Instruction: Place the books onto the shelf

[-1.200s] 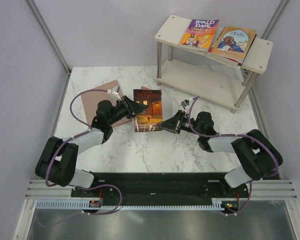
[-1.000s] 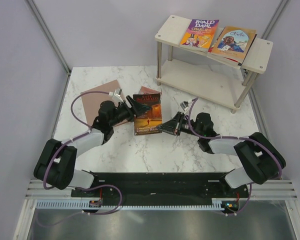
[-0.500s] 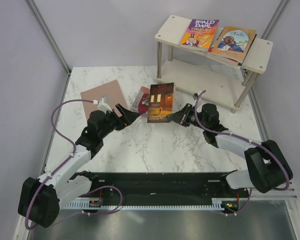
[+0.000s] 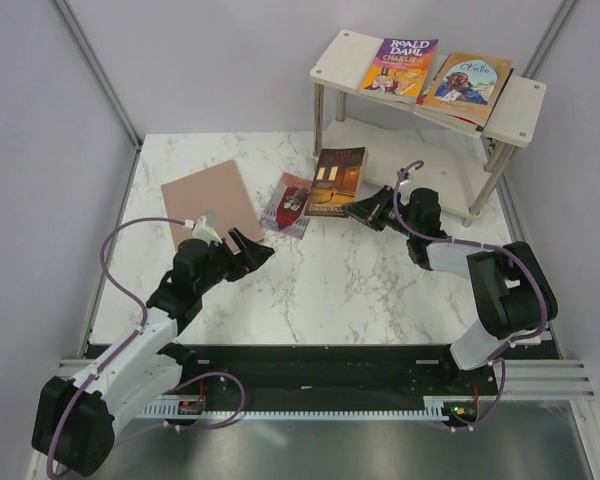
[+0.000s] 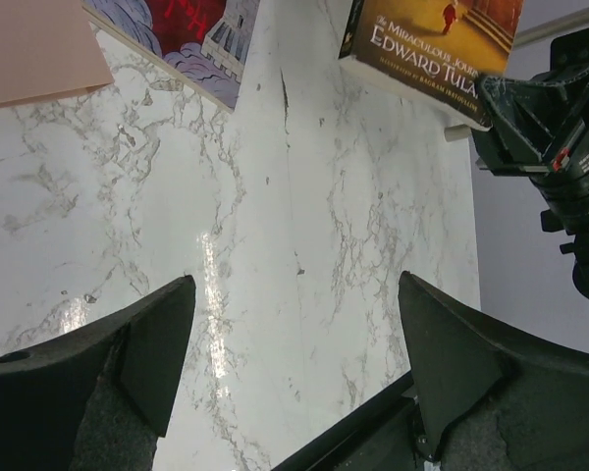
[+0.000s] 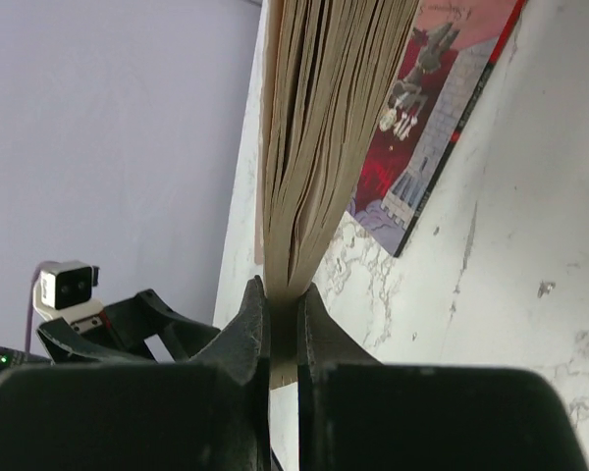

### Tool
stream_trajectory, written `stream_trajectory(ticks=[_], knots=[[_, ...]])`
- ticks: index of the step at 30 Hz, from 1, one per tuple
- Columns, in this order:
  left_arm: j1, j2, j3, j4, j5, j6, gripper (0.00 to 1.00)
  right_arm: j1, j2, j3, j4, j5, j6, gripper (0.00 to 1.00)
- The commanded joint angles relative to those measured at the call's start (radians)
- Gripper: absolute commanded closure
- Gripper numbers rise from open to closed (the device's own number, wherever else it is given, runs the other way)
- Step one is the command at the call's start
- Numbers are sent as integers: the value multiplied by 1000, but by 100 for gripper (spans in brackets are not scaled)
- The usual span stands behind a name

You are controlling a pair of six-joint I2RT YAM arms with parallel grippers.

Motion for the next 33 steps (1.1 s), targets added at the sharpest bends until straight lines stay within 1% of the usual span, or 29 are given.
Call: stream_trajectory(ticks=[1, 7, 11, 14, 20, 24, 28, 33], knots=[[-2, -31, -7, -14, -21, 39, 10, -22, 22, 84, 166, -6, 35, 100], [-1, -34, 5, -17, 0, 33, 10, -60, 129, 143, 261, -15, 107, 99], [-1, -37, 7, -17, 11, 35, 10, -85, 251, 232, 311, -45, 144, 98], [-2, -47, 0, -17, 15, 32, 11, -106, 315, 278, 348, -62, 182, 98], [-2, -63, -13, -20, 15, 29, 11, -151, 404, 332, 394, -65, 239, 96], [-2, -63, -13, -24, 20, 29, 11, -172, 453, 383, 393, -68, 260, 94], [-2, -64, -15, -25, 20, 27, 12, -177, 517, 476, 347, -81, 262, 91], [-2, -69, -15, -28, 22, 27, 12, -183, 560, 531, 303, -82, 259, 87]])
